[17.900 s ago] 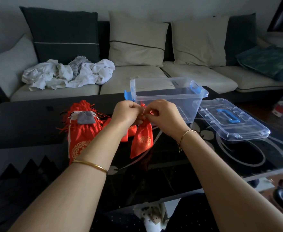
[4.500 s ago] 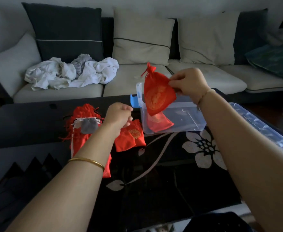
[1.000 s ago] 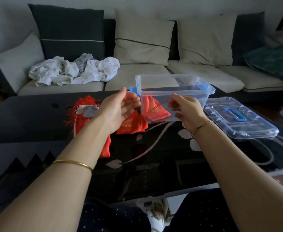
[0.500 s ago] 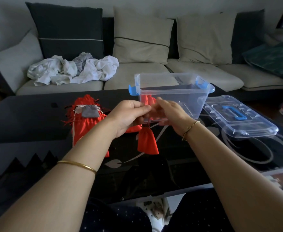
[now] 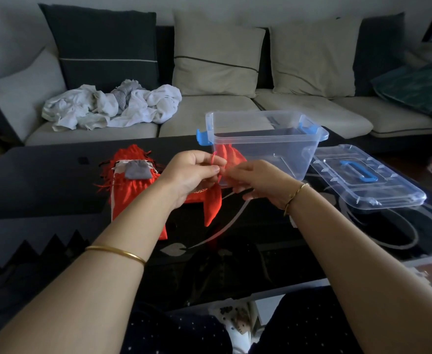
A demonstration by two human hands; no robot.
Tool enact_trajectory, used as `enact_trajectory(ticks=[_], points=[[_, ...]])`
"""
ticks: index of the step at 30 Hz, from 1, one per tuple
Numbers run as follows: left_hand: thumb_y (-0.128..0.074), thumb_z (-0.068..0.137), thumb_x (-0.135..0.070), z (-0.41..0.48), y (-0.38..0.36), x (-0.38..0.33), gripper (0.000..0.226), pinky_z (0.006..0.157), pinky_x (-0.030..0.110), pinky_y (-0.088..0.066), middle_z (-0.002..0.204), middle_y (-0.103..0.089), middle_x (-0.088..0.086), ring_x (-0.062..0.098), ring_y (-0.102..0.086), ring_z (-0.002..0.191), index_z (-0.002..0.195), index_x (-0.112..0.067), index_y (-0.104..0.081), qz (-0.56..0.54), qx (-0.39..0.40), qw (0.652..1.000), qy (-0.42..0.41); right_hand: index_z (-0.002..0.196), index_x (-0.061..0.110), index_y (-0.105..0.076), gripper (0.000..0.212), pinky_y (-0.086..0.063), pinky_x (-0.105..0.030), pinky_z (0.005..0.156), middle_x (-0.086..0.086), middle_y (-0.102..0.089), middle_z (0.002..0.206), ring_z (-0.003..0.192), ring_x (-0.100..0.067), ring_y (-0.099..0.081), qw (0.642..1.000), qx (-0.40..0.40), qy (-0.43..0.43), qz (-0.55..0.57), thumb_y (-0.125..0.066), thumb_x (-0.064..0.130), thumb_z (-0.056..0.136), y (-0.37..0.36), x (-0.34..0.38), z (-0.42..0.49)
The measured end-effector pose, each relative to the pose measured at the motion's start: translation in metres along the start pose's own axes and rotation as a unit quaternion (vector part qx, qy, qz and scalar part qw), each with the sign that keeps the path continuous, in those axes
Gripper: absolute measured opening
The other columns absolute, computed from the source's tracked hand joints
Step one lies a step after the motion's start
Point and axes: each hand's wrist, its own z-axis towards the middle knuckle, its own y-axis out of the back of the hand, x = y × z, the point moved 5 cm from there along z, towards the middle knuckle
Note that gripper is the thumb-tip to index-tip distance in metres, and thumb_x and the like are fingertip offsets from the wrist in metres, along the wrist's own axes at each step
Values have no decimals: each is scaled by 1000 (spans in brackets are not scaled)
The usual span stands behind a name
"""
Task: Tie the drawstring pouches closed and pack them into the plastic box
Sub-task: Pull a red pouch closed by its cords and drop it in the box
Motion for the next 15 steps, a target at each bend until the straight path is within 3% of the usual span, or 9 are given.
enact_trajectory(ticks=[4,9,12,15], points=[[-53,89,9,-1,-6,-8,31,64,20,-51,75,-63,-1,5,-58,60,85,-20,-64,95,18,992,-77,106,5,-62,29,-53,-23,69,-14,-65,98,92,-22,-62,989,-40,20,141,-39,-5,91,0,0,9],[-59,84,3,-6,-14,-20,27,72,19,-48,79,-61,-7,1,-58,70,96,-20,-65,306,-32,925,-224,104,9,-59,23,-50,-31,76,-9,-64,84,76,-19,-61,982,24,0,185,-39,2,96,-12,-6,9],[-62,82,-1,-9,-14,-25,29,80,31,-50,84,-65,-3,14,-62,83,105,-18,-65,344,-69,895,-274,101,10,-59,19,-51,-31,73,-8,-62,83,73,-18,-59,971,37,-9,238,-40,6,96,-14,-7,10],[-64,81,-3,-13,-15,-31,33,80,27,-46,84,-67,-4,13,-60,86,110,-18,-66,357,-100,876,-308,90,11,-57,19,-49,-24,63,-5,-59,81,70,-17,-57,956,69,-27,285,-39,7,96,-17,-5,9]])
